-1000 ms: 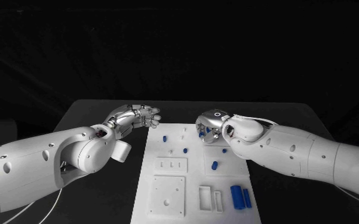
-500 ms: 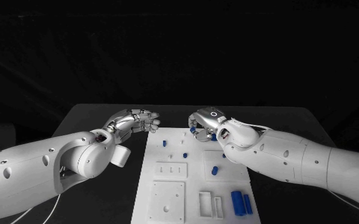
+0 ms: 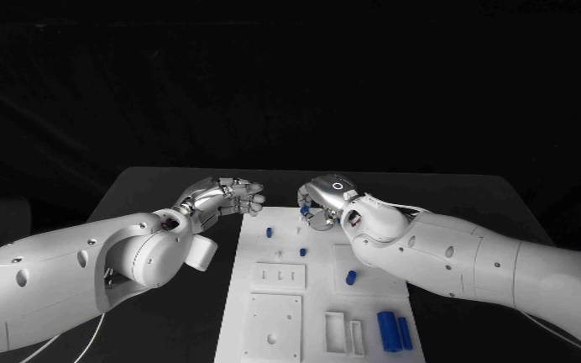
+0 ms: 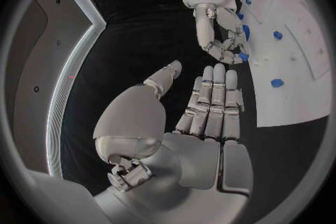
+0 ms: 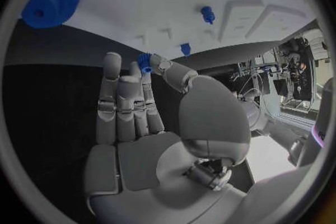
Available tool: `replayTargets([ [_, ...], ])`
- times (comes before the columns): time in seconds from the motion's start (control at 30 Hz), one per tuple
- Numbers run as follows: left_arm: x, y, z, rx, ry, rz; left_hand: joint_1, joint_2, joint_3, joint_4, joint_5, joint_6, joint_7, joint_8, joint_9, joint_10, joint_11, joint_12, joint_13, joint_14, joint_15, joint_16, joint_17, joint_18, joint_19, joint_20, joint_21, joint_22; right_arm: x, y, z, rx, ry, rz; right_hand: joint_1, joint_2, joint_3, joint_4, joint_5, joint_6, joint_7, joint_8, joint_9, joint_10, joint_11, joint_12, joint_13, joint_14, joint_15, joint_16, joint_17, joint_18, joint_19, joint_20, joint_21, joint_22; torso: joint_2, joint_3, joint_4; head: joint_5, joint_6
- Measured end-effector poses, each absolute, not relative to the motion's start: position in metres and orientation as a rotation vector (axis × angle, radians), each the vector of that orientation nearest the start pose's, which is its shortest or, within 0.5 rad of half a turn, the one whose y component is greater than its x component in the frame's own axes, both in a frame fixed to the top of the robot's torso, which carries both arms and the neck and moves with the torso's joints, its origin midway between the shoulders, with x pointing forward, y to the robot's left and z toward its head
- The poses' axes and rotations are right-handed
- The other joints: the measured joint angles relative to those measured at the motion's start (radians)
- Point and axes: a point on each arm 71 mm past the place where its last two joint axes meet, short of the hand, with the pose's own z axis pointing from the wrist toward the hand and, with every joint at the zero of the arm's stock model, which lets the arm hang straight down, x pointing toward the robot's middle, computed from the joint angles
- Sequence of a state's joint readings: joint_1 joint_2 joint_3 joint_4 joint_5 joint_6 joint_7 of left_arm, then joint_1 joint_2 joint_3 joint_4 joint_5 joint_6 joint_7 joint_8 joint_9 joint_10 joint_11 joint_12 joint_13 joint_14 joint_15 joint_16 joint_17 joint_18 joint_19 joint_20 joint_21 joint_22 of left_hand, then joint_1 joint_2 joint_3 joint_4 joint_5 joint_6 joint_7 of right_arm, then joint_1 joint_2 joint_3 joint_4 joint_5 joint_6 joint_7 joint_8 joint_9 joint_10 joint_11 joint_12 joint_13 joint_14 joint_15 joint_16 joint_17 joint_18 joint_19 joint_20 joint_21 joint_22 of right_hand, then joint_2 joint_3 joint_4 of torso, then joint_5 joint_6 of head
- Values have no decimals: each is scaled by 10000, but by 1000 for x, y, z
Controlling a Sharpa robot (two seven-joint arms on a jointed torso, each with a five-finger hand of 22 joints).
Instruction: Assemble the parts on the task board
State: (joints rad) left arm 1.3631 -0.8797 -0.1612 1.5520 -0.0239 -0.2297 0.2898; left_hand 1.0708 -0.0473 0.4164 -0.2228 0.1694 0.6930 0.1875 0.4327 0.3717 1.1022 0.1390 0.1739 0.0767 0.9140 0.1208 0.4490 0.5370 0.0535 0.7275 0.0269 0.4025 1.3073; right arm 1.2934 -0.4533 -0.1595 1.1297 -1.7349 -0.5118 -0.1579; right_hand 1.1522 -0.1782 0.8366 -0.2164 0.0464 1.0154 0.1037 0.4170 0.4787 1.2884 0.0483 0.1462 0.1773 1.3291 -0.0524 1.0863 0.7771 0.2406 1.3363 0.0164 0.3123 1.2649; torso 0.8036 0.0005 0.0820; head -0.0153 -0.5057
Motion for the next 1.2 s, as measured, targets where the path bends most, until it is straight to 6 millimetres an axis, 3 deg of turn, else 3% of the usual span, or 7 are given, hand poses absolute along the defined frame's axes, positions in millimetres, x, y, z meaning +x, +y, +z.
replayTargets([
  [0.7, 492, 215, -142, -9944, 15675, -15297, -38, 39, 59, -59, 0, 0, 0, 0, -6, 0, 0, -40, -9, 0, 0, -45, 8, -29, -40, -40, 0, 5, 548, -104, -186, -4162, 13837, 4280, -42, -42, 54, -1, -2, -5, 3, -30, 32, 1, -1, -54, 1, 13, -14, 36, -25, 0, -3, 5, 0, 27, 116, -28, 67, 92, -81],
  [0.93, 492, 215, -141, -9915, 15672, -15303, -38, 39, 59, -59, 0, 0, 0, 0, -5, 0, 0, -40, -8, 0, 0, -45, 9, -72, -40, -40, 0, 5, 549, -102, -185, -4139, 13762, 4258, -96, -96, 55, 0, -3, -17, 14, -30, 75, 1, -1, -75, 445, 14, -15, 36, -34, 0, -17, 19, -3, 34, 156, -76, 105, 90, -91],
  [1.2, 492, 215, -140, -9886, 15678, -15298, -38, 39, 57, -113, 0, 0, 0, 0, -5, 0, 0, -40, -7, 0, 0, -45, 16, -74, -40, -40, 0, 4, 550, -100, -187, -4105, 13749, 4201, -70, -145, 95, 41, -10, -18, 15, -41, 58, 1, -1, -42, 445, 16, -16, 36, -56, 0, -18, 20, -38, 44, 170, -83, 105, 131, -117],
])
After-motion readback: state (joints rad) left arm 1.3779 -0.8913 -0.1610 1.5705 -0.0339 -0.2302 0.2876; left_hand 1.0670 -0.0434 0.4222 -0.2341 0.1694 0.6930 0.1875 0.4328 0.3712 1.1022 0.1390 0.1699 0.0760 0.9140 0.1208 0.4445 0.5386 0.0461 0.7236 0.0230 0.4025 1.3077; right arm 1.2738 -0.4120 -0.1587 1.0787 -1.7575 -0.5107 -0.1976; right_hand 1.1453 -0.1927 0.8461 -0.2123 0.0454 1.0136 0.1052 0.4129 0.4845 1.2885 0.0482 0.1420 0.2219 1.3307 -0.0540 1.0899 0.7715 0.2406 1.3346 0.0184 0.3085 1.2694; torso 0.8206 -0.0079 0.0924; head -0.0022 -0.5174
